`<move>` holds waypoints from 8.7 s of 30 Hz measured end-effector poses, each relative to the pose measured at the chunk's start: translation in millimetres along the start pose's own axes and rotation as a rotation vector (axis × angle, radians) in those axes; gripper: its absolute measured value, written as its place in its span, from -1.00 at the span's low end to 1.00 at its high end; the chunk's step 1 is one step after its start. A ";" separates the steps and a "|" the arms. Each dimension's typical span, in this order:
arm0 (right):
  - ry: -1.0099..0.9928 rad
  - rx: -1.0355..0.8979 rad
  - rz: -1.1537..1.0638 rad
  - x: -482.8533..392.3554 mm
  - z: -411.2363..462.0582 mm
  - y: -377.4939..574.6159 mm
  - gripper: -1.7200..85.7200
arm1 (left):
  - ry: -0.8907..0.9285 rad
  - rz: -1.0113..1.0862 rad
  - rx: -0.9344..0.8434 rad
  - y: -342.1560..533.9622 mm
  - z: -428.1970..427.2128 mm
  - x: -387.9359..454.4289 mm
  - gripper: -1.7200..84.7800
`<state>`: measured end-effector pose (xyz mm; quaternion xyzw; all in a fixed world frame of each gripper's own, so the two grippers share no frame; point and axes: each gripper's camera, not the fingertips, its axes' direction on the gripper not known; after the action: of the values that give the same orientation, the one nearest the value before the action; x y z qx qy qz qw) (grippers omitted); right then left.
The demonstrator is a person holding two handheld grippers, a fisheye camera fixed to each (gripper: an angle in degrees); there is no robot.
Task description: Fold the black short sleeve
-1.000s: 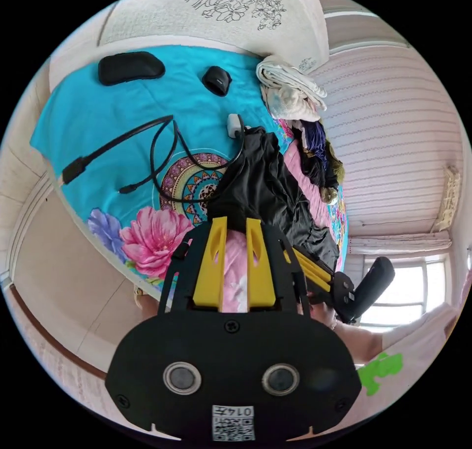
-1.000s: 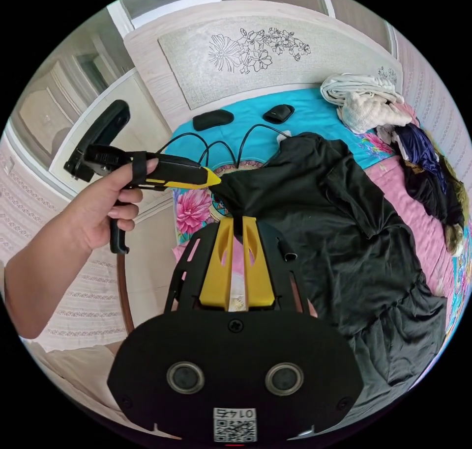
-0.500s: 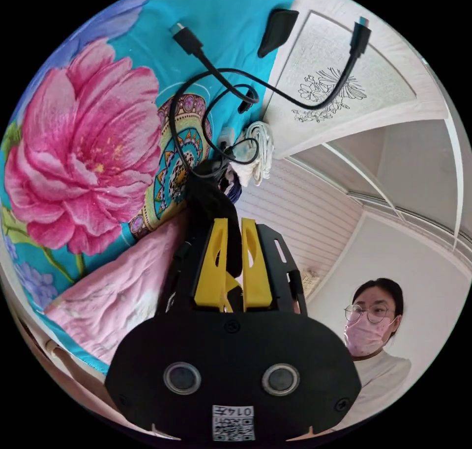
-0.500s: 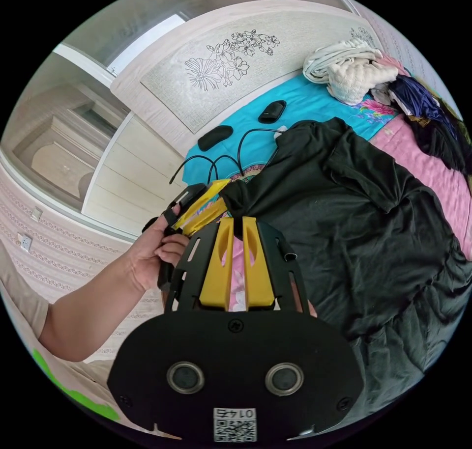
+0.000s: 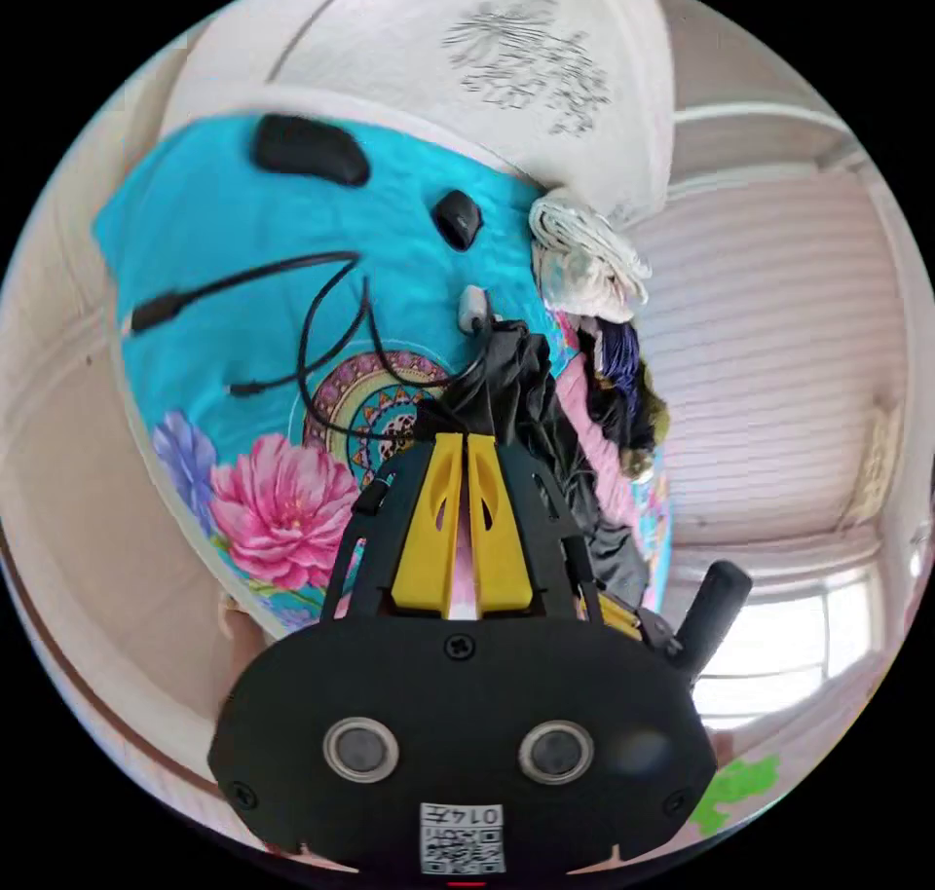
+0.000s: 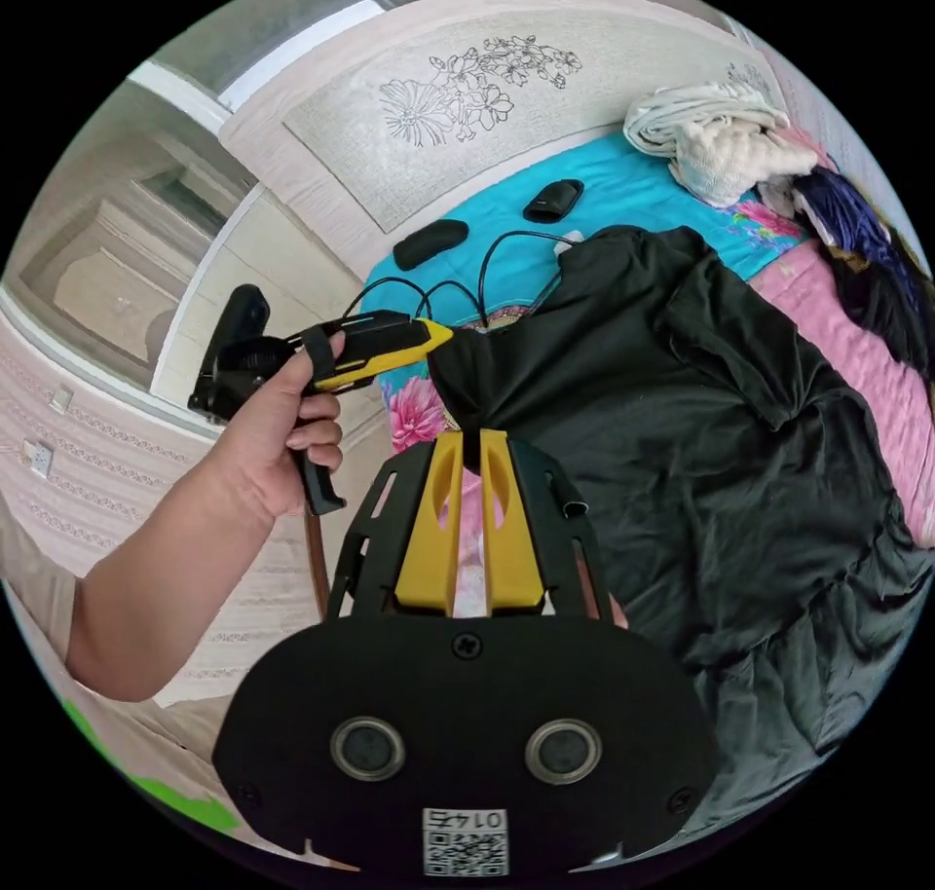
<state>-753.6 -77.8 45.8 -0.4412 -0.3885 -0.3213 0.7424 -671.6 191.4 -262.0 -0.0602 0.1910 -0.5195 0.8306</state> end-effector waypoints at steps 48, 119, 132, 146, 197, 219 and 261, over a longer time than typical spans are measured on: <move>0.027 -0.154 -0.089 27.3 -100.1 -194.0 -0.76 | -0.228 0.261 -0.329 -56.1 109.5 191.3 -0.78; 0.102 -0.236 -0.314 -21.6 -233.7 -394.9 -0.95 | -0.373 0.364 -0.127 33.9 40.4 176.8 -0.94; 0.149 -0.392 -0.326 12.3 -218.0 -377.9 -0.95 | -0.230 0.198 -0.299 26.0 87.2 144.1 -0.68; -0.079 -0.180 -0.541 37.4 -335.3 -306.0 -0.95 | -0.219 0.712 0.053 146.2 54.0 277.3 -0.98; 0.021 -0.126 0.005 259.6 -548.1 198.8 -0.85 | 0.021 0.985 -0.705 365.5 430.0 556.0 -0.80; 0.356 0.185 0.667 350.0 -746.1 534.9 -0.66 | -0.103 1.449 -0.733 360.0 635.3 855.7 -0.70; 0.619 0.215 0.845 637.3 -850.6 569.4 -0.94 | -0.169 1.356 -0.845 323.9 844.6 933.4 -0.94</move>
<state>276.2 -702.7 100.6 -0.3655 0.0294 -0.0678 0.9279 282.8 -572.1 180.4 -0.2794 0.3029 0.2207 0.8840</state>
